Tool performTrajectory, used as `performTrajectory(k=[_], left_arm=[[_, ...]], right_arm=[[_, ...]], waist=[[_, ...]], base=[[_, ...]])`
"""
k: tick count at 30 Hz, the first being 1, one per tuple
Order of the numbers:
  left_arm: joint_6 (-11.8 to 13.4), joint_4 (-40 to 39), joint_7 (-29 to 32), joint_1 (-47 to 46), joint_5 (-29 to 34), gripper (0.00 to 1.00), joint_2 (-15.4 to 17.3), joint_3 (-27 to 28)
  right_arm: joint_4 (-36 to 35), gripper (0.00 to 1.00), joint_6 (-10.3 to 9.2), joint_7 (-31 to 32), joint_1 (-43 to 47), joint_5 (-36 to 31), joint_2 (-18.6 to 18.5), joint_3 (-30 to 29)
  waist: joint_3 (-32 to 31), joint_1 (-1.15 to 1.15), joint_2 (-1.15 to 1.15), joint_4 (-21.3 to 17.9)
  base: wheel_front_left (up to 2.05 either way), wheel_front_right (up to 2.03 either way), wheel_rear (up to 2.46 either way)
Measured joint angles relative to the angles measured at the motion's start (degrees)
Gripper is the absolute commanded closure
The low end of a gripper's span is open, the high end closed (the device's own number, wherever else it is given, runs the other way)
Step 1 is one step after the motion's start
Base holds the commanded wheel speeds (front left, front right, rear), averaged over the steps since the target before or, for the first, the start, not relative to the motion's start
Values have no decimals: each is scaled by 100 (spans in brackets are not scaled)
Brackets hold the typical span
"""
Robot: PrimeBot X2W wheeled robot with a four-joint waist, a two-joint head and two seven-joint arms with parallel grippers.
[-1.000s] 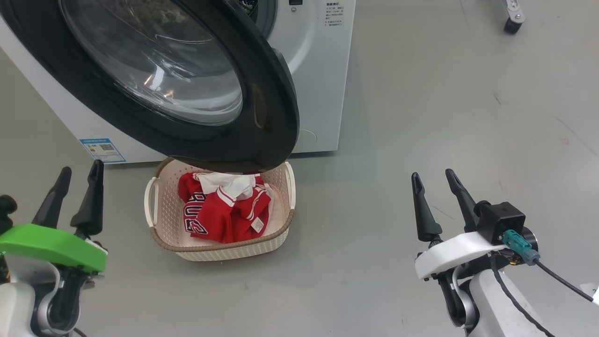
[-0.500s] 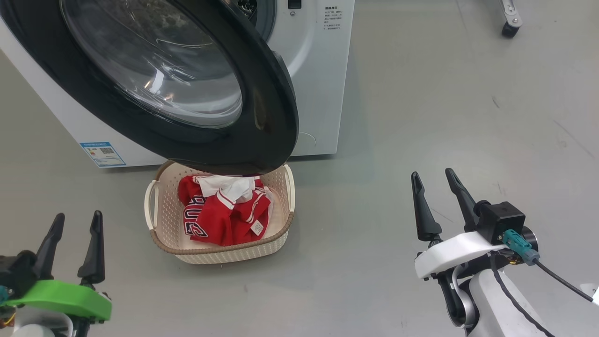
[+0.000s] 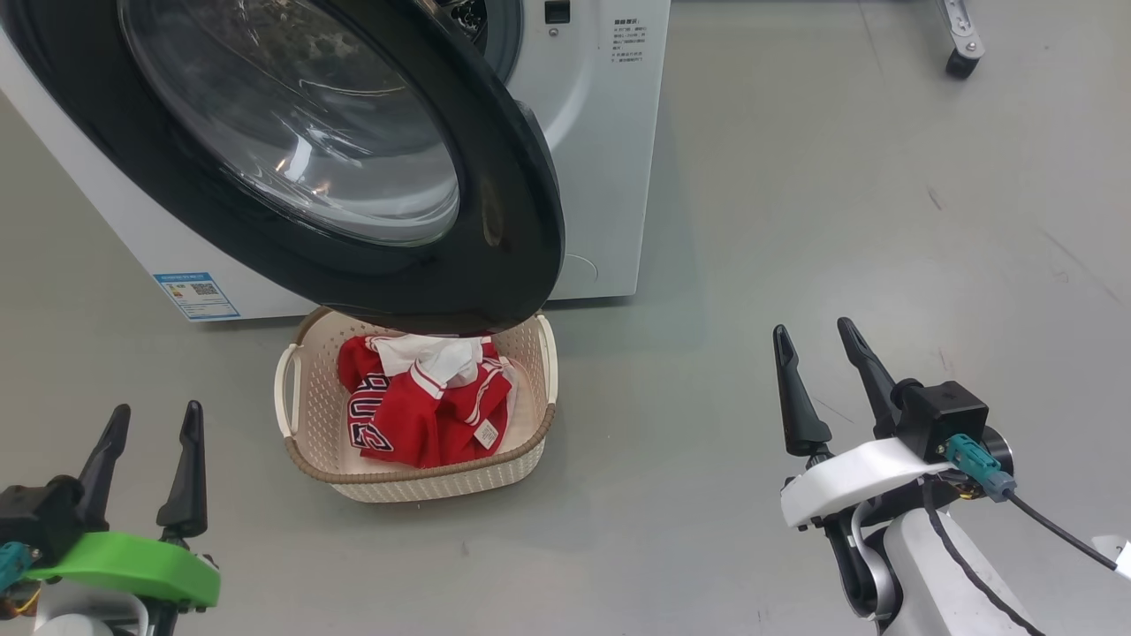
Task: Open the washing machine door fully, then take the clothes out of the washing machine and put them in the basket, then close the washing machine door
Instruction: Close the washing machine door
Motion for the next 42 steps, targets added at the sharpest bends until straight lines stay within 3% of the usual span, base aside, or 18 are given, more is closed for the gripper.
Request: performTrajectory(k=[9,28,29,31,35,42], left_arm=[[-2,-109,0,3,272,0,-347,289],[-59,-136,0,18,673,0,-635,595],[-59,-141,0,19,683,0,-650,606],[-60,-142,0,25,712,0,-673,627],[-62,-142,0,30,751,0,-690,667],[-66,-138,0,87,788,0,-743,683]], right_arm=[[0,0,0,0,1,-1,0,14],[-4,0,0,0,3,-1,0,24],[-25,29,-1,0,3,-1,0,23],[-88,100,0,0,3,0,0,20],[-386,100,10,0,-5,-15,0,-12],[-1057,100,263,0,-129,-268,-1,-34]], waist=[[-7,0,0,-6],[-25,0,0,-10],[-27,0,0,-10],[-33,0,0,-10],[-43,0,0,-13],[-75,0,0,-11]], base=[[0,0,0],[0,0,0],[0,0,0],[0,0,0],[0,0,0],[0,0,0]])
